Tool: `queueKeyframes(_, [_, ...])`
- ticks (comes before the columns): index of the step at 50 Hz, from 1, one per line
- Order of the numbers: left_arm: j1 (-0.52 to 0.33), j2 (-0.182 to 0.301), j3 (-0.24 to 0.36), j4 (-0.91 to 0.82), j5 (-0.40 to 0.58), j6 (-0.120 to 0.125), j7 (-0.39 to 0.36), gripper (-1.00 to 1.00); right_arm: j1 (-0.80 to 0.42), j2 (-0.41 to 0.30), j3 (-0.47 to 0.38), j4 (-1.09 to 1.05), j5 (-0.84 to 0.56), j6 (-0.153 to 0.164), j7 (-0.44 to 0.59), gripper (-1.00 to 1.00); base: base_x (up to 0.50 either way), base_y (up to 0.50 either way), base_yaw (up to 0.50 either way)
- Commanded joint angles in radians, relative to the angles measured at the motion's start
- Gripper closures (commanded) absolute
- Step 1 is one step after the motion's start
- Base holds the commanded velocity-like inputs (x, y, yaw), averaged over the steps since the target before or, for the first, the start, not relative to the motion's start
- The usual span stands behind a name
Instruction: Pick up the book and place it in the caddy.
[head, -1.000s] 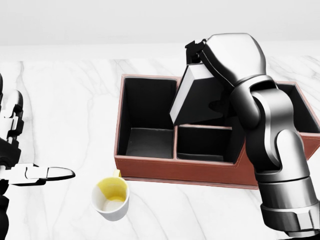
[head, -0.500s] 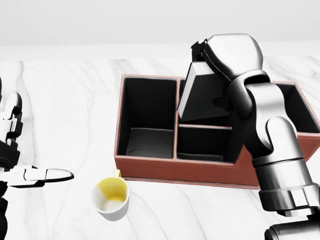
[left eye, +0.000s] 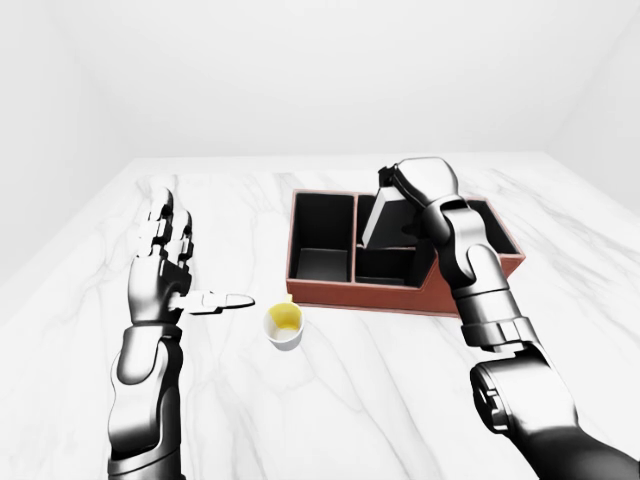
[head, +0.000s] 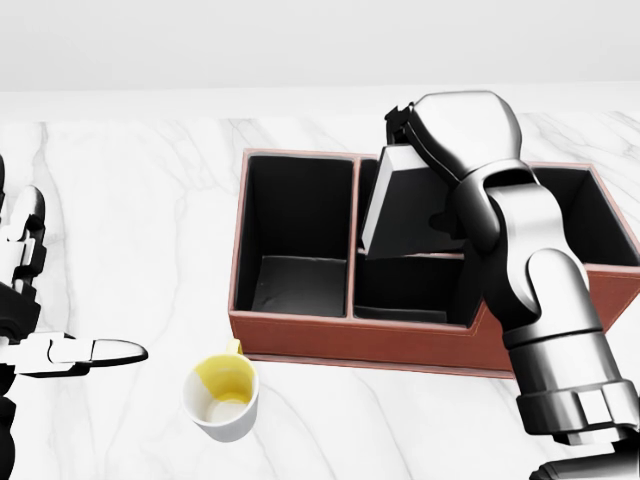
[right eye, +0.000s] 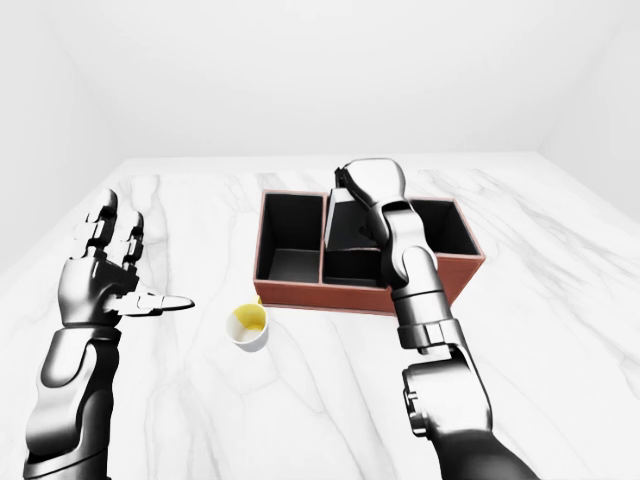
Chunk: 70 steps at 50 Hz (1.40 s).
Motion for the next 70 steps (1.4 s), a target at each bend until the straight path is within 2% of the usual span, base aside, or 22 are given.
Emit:
queueKeyframes(1, [-0.001, 0.0, 0.001, 0.003, -0.001, 0.0, -0.003, -1.0, 0.038, 0.01, -0.015, -0.056, -0.039, -0.01, 0.005, 1.0, 0.0, 0.0, 0.0])
queueKeyframes(14, [0.001, 0.001, 0.003, 0.016, -0.004, 0.0, -0.006, -1.0, 0.038, 0.018, -0.01, -0.01, -0.052, -0.007, -0.02, 1.0, 0.0, 0.0, 0.0])
queueKeyframes(40, [0.005, 0.006, 0.013, 0.063, -0.016, 0.0, -0.015, -1.0, -0.048, 0.007, 0.017, 0.271, -0.083, 0.006, -0.185, 1.0, 0.0, 0.0, 0.0])
queueKeyframes(70, [0.016, 0.01, 0.025, 0.075, -0.02, 0.0, -0.02, -1.0, -0.215, 0.042, 0.073, 0.718, -0.094, 0.015, -0.461, 1.0, 0.0, 0.0, 0.0])
